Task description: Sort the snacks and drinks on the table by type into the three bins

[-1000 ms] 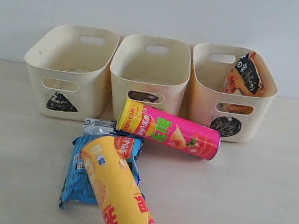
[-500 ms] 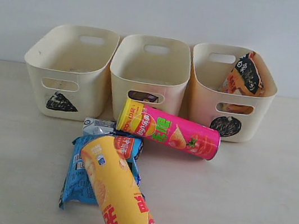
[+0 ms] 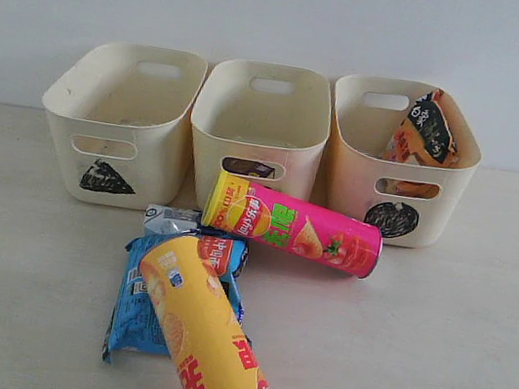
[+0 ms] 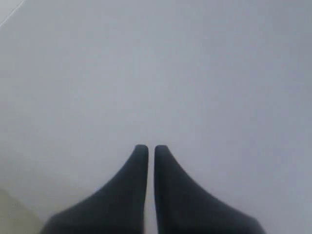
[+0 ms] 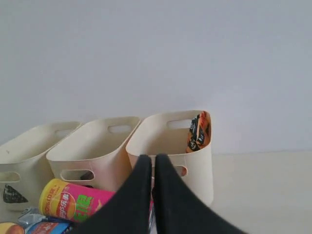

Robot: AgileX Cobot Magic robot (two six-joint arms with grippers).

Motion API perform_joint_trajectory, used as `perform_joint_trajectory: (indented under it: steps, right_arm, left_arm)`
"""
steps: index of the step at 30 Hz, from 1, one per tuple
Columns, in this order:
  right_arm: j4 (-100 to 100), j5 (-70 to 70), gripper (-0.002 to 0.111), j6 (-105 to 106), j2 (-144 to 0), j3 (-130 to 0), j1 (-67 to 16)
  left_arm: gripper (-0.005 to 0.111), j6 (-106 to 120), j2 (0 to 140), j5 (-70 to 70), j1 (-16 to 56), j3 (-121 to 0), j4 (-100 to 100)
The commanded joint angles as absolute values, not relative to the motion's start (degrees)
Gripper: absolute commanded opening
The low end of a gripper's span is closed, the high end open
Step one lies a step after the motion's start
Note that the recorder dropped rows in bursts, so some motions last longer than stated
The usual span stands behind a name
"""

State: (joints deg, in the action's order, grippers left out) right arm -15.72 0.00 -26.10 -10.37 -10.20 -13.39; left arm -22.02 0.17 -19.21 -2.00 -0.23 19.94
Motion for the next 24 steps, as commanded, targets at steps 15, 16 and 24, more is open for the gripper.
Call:
perform_joint_trajectory:
  steps: [15,16,24]
  right_arm:
    - [-15.3,9.4,0.000,-26.6,-9.9,-9.8,-13.1]
    - [-15.3,9.4,0.000,-26.6,-9.9,-9.8,-13.1]
    - [-15.3,9.4,0.000,-26.6,-9.9,-9.8,-13.1]
  left_arm:
    - [0.004,-26.2,0.0,-16.2,-2.0,-1.9,16.0]
    - [0.004,-26.2,0.0,-13.2,-2.0,-2.7,14.5]
    - [0.004,-26.2,0.1,-5.8,-2.0,-9.2,-0.3]
